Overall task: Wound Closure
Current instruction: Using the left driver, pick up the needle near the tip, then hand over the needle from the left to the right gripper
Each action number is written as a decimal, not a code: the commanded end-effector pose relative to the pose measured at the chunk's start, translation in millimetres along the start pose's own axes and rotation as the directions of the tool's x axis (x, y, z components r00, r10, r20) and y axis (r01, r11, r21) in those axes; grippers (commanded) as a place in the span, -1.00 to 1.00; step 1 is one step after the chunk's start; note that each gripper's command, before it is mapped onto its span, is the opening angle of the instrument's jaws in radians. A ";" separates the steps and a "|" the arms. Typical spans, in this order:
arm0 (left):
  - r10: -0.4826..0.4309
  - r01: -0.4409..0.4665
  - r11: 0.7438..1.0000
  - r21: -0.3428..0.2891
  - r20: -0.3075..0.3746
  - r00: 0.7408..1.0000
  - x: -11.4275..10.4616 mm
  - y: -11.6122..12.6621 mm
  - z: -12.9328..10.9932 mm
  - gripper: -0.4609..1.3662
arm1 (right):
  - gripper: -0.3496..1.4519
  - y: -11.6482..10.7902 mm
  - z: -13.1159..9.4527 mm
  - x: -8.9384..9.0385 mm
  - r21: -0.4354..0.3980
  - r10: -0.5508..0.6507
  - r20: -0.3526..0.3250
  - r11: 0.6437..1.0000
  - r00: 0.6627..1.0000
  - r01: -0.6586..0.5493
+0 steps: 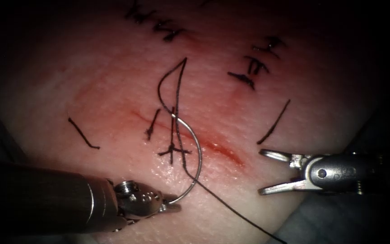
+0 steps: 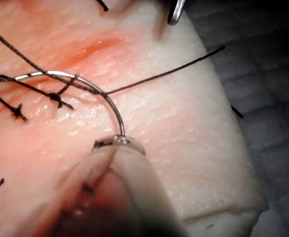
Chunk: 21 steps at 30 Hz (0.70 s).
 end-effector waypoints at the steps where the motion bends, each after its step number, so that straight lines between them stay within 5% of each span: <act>1: 0.012 -0.012 1.000 0.019 0.017 1.000 -0.1 0.0 -0.2 -0.88 | 0.63 0.0 0.1 -0.1 0.002 0.001 0.001 1.000 1.000 -0.001; 4: 0.062 -0.078 0.987 0.138 0.115 0.991 -1.4 -1.0 -3.3 -0.88 | 0.62 0.1 0.2 -0.1 0.001 0.001 0.001 1.000 1.000 -0.001; 10: 0.090 -0.142 0.948 0.285 0.186 0.978 -1.7 -2.7 -8.2 -0.88 | 0.61 0.3 0.6 0.2 -0.001 0.015 0.002 1.000 1.000 -0.015; 14: 0.065 -0.163 0.896 0.413 0.242 0.968 -0.4 -3.4 -11.6 -0.88 | 0.60 0.3 0.9 0.4 -0.009 0.052 -0.011 0.999 0.999 -0.053; 18: 0.062 -0.178 0.860 0.478 0.248 0.967 0.9 -3.6 -13.2 -0.88 | 0.60 0.3 1.1 0.4 -0.014 0.077 -0.015 0.997 0.997 -0.077; 21: 0.068 -0.166 0.861 0.480 0.216 0.974 2.1 -4.0 -14.4 -0.88 | 0.60 0.4 0.9 0.6 -0.023 0.102 -0.011 0.994 0.995 -0.103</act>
